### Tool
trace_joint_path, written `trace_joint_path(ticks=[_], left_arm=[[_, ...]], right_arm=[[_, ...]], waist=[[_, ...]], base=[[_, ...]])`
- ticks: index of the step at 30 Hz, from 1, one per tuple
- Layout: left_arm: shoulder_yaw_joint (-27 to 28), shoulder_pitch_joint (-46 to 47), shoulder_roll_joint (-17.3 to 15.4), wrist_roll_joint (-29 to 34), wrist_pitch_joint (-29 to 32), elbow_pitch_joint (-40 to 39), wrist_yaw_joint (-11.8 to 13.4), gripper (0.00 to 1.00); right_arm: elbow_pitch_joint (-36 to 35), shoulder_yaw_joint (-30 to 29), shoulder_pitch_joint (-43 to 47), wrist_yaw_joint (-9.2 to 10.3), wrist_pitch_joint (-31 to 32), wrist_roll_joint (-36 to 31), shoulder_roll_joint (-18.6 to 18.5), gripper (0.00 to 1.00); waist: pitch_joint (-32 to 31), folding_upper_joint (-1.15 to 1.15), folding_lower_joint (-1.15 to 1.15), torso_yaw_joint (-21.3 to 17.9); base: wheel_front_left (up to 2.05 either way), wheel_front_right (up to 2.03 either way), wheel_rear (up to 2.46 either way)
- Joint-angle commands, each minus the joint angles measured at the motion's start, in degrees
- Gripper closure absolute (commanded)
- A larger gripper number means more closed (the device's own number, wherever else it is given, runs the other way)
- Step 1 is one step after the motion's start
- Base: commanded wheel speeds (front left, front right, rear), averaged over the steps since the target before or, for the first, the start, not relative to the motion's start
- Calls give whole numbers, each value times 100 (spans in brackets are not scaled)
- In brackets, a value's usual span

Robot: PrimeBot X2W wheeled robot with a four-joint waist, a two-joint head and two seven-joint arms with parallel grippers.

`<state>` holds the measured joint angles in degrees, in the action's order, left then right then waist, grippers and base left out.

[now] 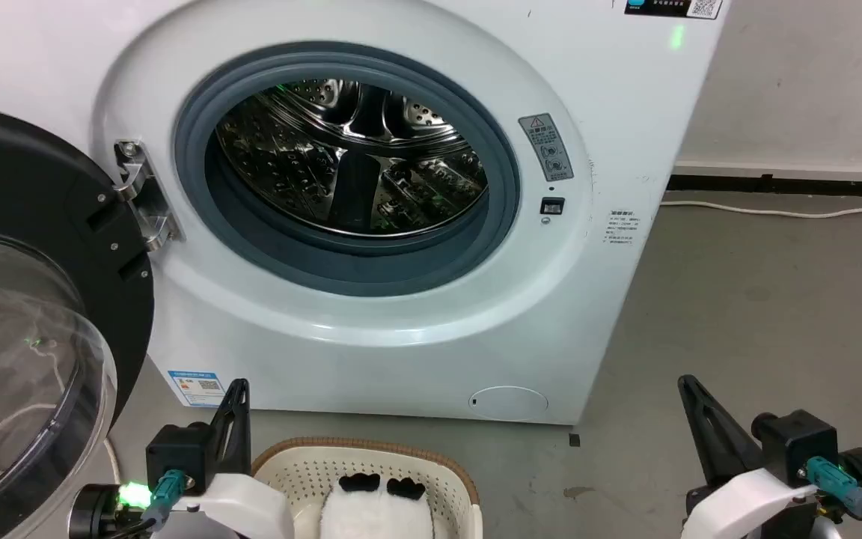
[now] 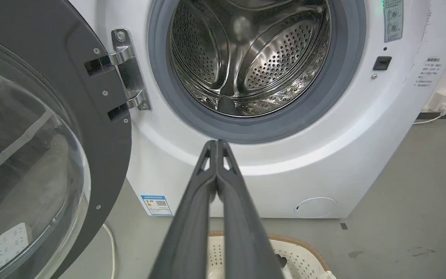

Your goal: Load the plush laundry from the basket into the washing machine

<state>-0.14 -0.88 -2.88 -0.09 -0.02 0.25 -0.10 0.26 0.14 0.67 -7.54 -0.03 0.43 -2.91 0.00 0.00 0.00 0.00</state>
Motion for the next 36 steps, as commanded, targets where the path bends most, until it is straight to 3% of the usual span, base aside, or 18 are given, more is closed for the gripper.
trace_joint_path(ticks=[1,25,26,36], left_arm=[[14,88,1,9,2,-25,10,100],[14,88,1,9,2,-25,10,100],[0,0,0,-1,-2,-1,0,0],[-96,-9,1,-57,-79,-3,18,0]], right_arm=[[-26,-14,-67,5,3,-43,3,100],[-26,-14,-67,5,3,-43,3,100],[0,0,0,1,-1,2,0,0],[-33,-25,31,0,-79,51,-3,0]], waist=[[0,0,0,0],[0,0,0,0],[0,0,0,0],[-1,0,0,-14]], base=[[0,0,0],[0,0,0],[0,0,0],[0,0,0]])
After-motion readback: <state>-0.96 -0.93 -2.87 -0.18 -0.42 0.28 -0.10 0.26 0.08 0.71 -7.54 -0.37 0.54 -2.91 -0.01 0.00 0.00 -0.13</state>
